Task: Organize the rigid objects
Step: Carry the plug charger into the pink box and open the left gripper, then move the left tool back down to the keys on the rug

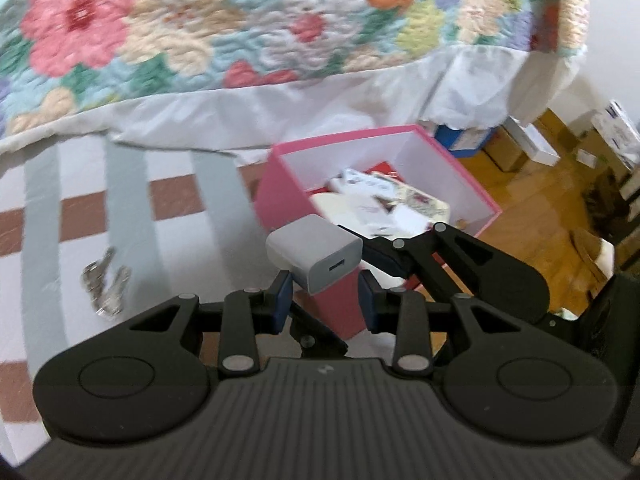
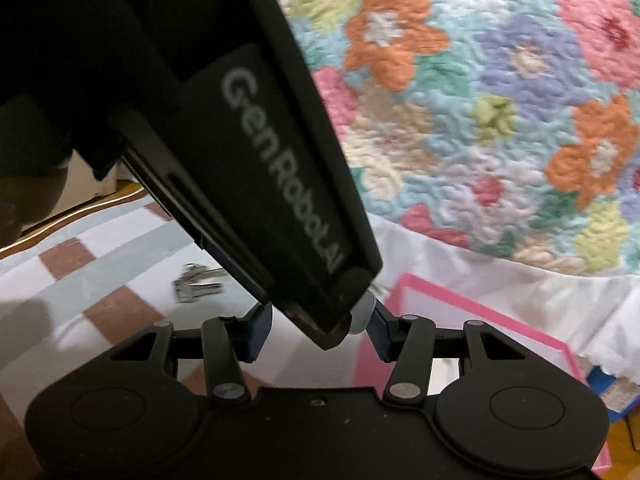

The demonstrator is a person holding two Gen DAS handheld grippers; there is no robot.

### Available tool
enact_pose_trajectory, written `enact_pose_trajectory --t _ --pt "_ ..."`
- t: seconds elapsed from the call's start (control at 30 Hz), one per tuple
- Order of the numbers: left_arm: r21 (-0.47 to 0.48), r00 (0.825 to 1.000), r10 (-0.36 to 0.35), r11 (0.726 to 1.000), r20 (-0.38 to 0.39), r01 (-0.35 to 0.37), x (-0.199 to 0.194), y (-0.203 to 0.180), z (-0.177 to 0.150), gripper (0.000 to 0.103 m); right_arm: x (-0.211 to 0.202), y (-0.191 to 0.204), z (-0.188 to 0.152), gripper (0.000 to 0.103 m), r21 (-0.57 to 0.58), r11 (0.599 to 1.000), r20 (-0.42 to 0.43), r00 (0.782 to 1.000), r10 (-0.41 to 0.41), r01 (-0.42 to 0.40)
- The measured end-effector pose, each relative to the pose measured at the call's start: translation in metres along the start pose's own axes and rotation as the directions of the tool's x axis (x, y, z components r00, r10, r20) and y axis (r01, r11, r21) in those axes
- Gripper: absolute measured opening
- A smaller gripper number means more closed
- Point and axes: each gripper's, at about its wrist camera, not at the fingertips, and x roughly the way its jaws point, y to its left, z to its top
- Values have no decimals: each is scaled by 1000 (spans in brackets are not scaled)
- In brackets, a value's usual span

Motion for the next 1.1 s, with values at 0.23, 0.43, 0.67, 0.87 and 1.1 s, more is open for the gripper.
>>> enact_pose_trajectory --t 0.23,0.43,0.67,0.87,1.1 --pt "-33 992 -105 994 -67 103 25 -28 28 33 -11 -50 -4 49 108 993 -81 996 -33 42" --pt "6 977 -181 983 -118 182 52 -59 43 33 -13 -99 -19 45 241 967 -131 990 -58 89" --pt "4 967 -186 982 -177 189 94 -75 57 33 -8 -117 -32 45 259 960 -224 973 -52 111" --pt "-82 944 -195 980 -265 180 132 -66 60 33 23 -141 -44 46 406 912 -333 938 99 48" --pt "-146 952 -174 979 -253 140 115 -35 70 50 30 -173 -51 68 653 757 -279 923 267 -22"
